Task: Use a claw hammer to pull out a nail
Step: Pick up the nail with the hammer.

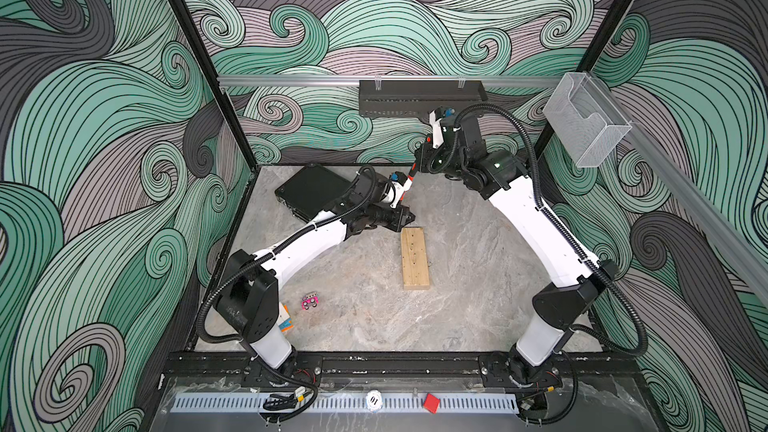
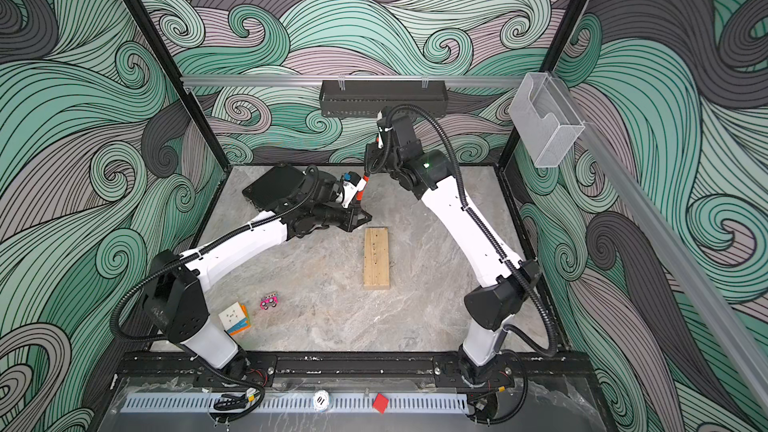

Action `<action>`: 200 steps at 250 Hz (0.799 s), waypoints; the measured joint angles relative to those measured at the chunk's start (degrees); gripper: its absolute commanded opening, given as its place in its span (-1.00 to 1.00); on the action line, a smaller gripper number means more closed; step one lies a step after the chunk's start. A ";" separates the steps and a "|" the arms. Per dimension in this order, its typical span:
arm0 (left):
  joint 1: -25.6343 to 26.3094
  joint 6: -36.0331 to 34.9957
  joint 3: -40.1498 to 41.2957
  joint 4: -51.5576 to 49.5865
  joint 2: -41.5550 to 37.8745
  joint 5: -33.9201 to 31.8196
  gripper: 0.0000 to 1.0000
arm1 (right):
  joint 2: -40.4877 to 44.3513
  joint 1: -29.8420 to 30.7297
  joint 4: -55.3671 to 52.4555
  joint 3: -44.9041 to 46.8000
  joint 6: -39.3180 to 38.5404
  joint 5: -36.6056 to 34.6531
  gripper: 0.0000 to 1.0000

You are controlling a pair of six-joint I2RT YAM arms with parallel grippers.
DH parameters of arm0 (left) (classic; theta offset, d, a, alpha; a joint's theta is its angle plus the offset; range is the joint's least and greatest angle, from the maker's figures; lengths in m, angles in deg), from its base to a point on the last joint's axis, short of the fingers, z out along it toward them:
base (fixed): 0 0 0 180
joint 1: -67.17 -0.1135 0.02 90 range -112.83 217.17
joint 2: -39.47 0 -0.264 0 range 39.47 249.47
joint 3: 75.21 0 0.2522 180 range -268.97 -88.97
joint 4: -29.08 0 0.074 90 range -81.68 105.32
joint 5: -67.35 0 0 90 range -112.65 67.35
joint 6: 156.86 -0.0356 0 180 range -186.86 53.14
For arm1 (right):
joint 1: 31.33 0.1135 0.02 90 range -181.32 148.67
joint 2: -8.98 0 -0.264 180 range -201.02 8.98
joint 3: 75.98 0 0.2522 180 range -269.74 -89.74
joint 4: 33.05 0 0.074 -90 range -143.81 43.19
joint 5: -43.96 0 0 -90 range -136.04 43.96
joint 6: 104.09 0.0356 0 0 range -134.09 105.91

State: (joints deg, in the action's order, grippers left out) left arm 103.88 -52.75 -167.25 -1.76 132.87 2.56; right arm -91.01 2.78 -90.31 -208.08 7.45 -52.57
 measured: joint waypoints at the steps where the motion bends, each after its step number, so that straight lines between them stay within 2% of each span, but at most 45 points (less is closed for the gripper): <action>1: 0.04 -0.02 -0.07 -0.07 -0.04 0.02 -1.00 | 0.00 0.00 0.00 0.00 0.00 -0.02 -1.00; 115: 1.09 -1.49 -1.75 -3.65 -2.67 0.04 -1.00 | -0.02 -0.02 0.02 0.00 0.02 -0.13 -1.00; 200: 1.09 -2.16 -8.98 -11.61 -2.16 -3.74 -1.00 | 0.02 -0.20 1.53 2.69 -0.04 -0.72 -1.00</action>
State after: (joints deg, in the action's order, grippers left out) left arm 104.98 -54.91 -176.23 -13.36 130.71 -1.17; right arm -90.98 2.59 -88.78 -205.39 7.40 -53.29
